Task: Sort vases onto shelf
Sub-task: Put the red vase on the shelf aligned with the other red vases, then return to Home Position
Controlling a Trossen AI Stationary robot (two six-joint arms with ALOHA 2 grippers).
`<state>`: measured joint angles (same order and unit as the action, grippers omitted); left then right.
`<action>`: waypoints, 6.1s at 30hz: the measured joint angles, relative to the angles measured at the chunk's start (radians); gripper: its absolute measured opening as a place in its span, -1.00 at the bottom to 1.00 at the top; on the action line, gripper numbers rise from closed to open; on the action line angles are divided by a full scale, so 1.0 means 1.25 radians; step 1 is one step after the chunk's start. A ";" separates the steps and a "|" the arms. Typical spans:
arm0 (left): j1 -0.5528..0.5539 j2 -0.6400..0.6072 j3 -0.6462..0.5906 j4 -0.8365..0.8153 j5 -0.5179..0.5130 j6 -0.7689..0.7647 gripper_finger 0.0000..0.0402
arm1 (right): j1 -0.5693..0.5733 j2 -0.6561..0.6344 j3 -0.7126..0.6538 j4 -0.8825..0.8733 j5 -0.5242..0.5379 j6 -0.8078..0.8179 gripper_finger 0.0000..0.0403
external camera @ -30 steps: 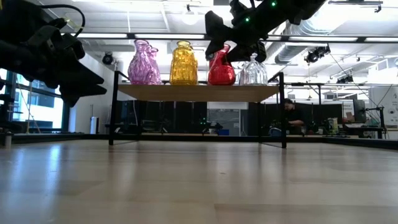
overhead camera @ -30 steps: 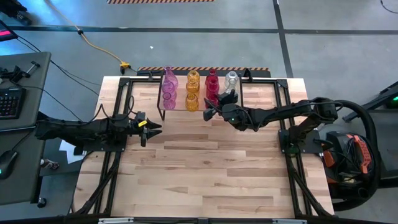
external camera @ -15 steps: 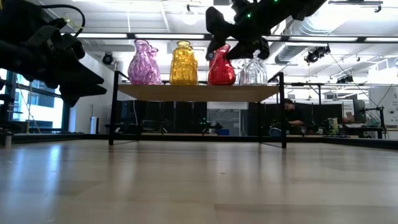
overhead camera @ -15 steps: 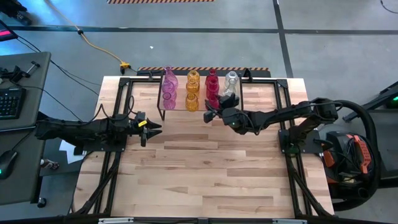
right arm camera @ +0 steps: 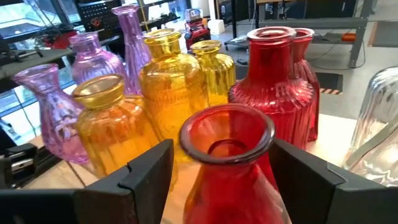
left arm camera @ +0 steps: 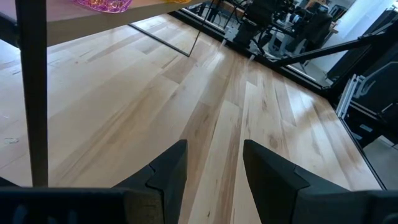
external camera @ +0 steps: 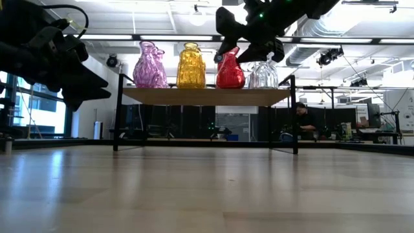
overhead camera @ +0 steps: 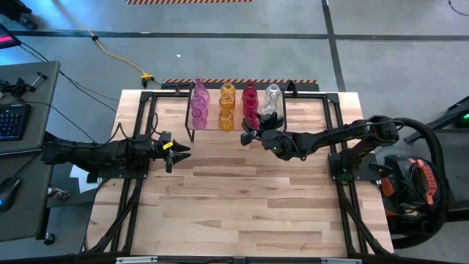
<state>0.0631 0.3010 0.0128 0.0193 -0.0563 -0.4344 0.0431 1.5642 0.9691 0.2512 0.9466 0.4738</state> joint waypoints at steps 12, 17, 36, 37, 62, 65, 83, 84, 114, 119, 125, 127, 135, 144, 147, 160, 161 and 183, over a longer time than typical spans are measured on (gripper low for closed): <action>0.000 0.000 0.000 0.000 0.000 0.000 -0.27 | 0.028 -0.012 0.000 -0.020 0.050 0.013 0.21; 0.000 0.000 0.000 0.000 0.000 0.000 -0.27 | 0.044 -0.027 0.000 -0.041 0.053 0.019 0.21; 0.000 0.000 0.000 0.000 0.000 0.000 -0.27 | 0.101 -0.064 0.000 -0.001 -0.048 0.036 0.21; 0.000 0.000 0.000 0.000 0.000 0.000 -0.27 | 0.101 -0.074 0.000 0.008 -0.082 0.036 0.21; 0.000 0.000 0.000 0.000 0.000 0.000 -0.27 | -0.036 -0.480 -0.002 -0.208 -0.713 -0.225 0.21; 0.000 0.000 0.000 0.000 0.000 0.000 -0.27 | -0.031 -0.517 -0.003 -0.255 -0.719 -0.249 0.21; 0.000 0.000 0.000 0.000 0.000 0.000 -0.27 | -0.027 -0.796 -0.121 -0.408 -0.758 -0.307 0.21; 0.000 0.000 0.000 0.000 0.000 0.000 -0.27 | -0.027 -0.828 -0.167 -0.370 -0.758 -0.297 0.21; 0.000 0.000 0.000 0.000 0.000 0.000 -0.27 | -0.029 -1.248 -0.767 -0.066 -0.761 -0.317 0.21; 0.000 0.000 0.000 0.000 0.000 0.000 -0.27 | -0.031 -1.248 -0.767 -0.146 -0.750 -0.280 0.21; 0.000 0.000 0.000 0.000 0.000 0.000 -0.27 | -0.031 -1.241 -0.767 -0.188 -0.739 -0.235 0.21; 0.000 0.000 0.000 0.000 0.000 0.000 -0.27 | -0.031 -1.241 -0.767 -0.188 -0.740 -0.227 0.21; 0.000 0.000 0.000 0.000 0.000 0.000 -0.27 | -0.031 -1.241 -0.767 -0.190 -0.740 -0.162 0.21; 0.000 0.000 0.000 0.000 0.000 0.000 -0.27 | -0.031 -1.241 -0.767 -0.191 -0.740 -0.168 0.21; 0.000 0.000 0.000 0.000 0.000 0.000 -0.27 | -0.031 -1.241 -0.767 -0.191 -0.740 -0.170 0.21; 0.000 0.000 0.000 0.000 0.000 0.000 -0.27 | -0.031 -1.240 -0.766 -0.191 -0.740 -0.170 0.21; 0.000 0.000 0.000 0.000 0.000 0.000 -0.27 | -0.031 -1.240 -0.766 -0.191 -0.740 -0.170 0.21; 0.000 0.000 0.000 0.000 0.000 0.000 -0.27 | -0.031 -1.240 -0.766 -0.192 -0.740 -0.170 0.21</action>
<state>0.0630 0.3012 0.0128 0.0193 -0.0564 -0.4343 0.0044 0.0138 0.0113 0.0116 0.0219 0.2615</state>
